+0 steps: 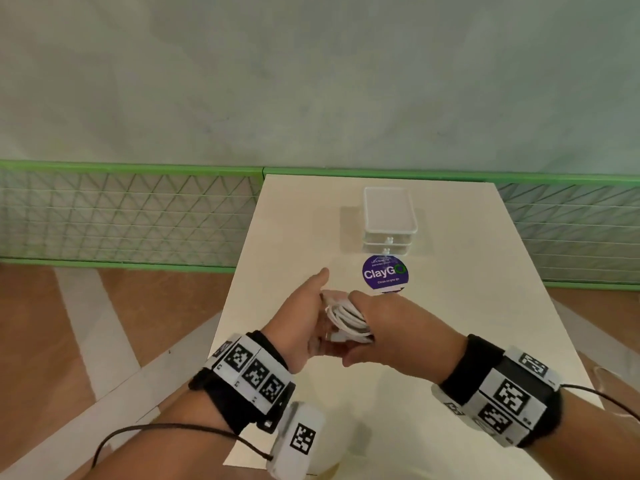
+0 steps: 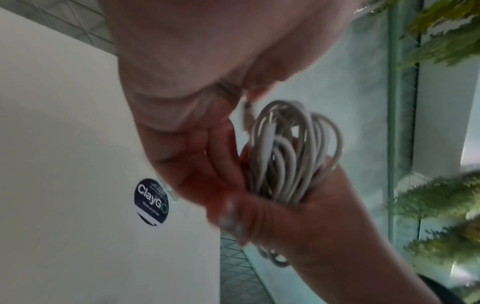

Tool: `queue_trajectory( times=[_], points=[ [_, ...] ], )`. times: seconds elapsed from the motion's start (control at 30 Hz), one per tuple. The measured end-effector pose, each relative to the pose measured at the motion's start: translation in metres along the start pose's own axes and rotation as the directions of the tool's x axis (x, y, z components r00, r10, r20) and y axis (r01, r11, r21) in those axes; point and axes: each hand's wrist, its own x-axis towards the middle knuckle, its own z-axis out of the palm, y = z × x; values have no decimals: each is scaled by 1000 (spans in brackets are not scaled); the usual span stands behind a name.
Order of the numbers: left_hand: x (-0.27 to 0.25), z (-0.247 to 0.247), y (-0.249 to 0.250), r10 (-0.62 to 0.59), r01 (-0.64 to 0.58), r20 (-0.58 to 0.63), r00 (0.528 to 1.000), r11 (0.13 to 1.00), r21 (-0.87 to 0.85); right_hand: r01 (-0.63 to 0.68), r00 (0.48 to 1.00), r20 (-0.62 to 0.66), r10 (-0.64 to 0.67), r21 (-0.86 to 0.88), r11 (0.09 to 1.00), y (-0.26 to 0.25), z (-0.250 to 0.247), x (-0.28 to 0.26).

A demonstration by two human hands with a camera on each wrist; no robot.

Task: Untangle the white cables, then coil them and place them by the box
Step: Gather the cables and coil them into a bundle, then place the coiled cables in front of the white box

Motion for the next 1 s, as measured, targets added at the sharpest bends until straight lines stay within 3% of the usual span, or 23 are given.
queue_trajectory(
  times=[0.07, 0.1, 0.17, 0.23, 0.3, 0.37, 0.47, 0.53, 0.6, 0.67, 0.77, 0.9, 1.0],
  points=[
    [-6, -9, 1, -4, 2, 9, 1000, 979, 204, 17, 998, 58, -6, -193, 981, -1, 8, -5],
    [-8, -14, 2, 58, -48, -16, 998, 929, 366, 22, 997, 72, 1, -318, 948, -1, 10, -7],
    [-15, -26, 2, 225, -188, 27, 974, 737, 649, 30, 996, 85, 12, -476, 879, -1, 13, -13],
    [-20, -30, -2, 263, -277, 152, 953, 548, 789, 63, 994, 106, -7, -527, 848, -8, 14, -16],
    [-22, -23, -7, 165, -308, 260, 951, 513, 802, 144, 988, 127, -88, -551, 822, -16, 17, -16],
    [-21, -14, -14, 79, -324, 351, 933, 607, 725, 213, 976, 155, -151, -574, 790, -25, 17, -13],
    [-19, -10, -18, 70, -291, 344, 936, 704, 648, 189, 982, 130, -138, -609, 770, -31, 17, -10],
    [-17, -11, -21, 66, -281, 324, 944, 679, 678, 108, 993, 102, -57, -608, 786, -31, 24, -14],
    [-14, -10, -25, 50, -292, 330, 943, 600, 745, 7, 996, 81, 47, -570, 822, -32, 33, -19],
    [-11, -7, -30, 57, -315, 328, 943, 465, 827, -75, 991, 55, 123, -532, 844, -35, 39, -22],
    [-7, -1, -37, 83, -321, 311, 947, 290, 901, -185, 972, 21, 233, -540, 821, -35, 39, -25],
    [-2, 6, -44, 154, -369, 356, 922, 58, 928, -263, 951, 3, 308, -512, 818, -36, 37, -32],
    [2, 7, -49, 163, -425, 432, 887, -76, 902, -275, 937, 90, 338, -407, 871, -30, 30, -35]
  ],
)
